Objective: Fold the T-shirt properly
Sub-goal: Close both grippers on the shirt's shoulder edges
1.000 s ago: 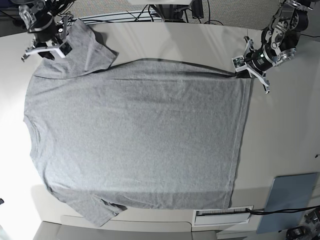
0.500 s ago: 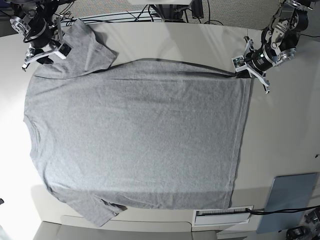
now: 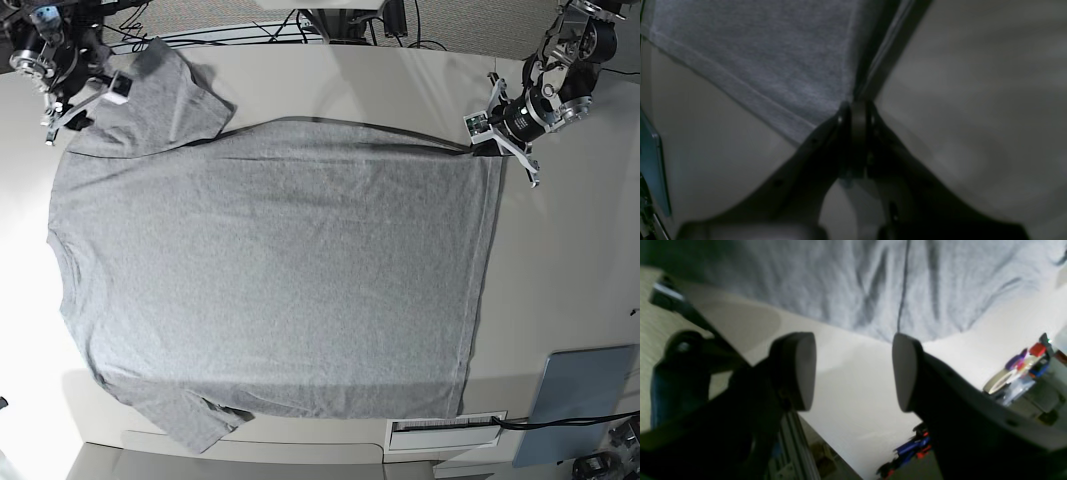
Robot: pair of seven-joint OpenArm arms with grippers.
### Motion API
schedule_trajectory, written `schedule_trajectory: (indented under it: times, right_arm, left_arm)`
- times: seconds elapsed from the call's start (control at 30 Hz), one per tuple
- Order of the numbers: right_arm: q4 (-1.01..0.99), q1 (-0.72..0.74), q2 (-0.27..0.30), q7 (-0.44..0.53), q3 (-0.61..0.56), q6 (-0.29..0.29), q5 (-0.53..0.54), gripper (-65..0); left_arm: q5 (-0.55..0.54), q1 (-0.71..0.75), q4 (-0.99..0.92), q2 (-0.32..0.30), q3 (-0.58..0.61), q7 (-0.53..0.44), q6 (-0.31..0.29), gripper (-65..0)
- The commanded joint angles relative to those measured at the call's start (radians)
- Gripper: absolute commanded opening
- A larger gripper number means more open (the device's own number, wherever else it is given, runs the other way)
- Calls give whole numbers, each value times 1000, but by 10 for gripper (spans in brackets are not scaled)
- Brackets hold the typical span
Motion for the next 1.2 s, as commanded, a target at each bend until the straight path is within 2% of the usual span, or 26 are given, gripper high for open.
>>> schedule_trajectory:
  times: [0.0,0.33,0.43,0.5,0.6,0.73,0.9,1.17]
  right_arm:
    - [2,-3,13,13,8,-8,-4,-296]
    - [-93,55,11,79,7,-3,-3,-296]
    - [-108,55,11,100,6,44,5,-296]
    - [-114,55,11,110,-8,55,4,-296]
    - [-133,68,11,109,-56,51,-8,-296]
    - [-168,130,11,103,-160,41,-79,-296]
    - [-173,232,3,48,-267,5,-78,-296]
    - [-173,294,-49,49,-306,6,-74,-296]
  left_arm:
    - [34,20,-20,-8,8,74,-71,-650]
    - [34,20,-20,-8,8,75,-71,-650]
    - [34,19,-20,-8,8,75,-65,-650]
    - [34,17,-20,-8,8,75,-66,-650]
    - [34,17,-20,-8,8,75,-67,-650]
    - [34,17,-20,-8,8,75,-67,-650]
    - [34,18,-20,-8,8,76,-68,-650]
    - [34,17,-20,-8,8,87,-68,-650]
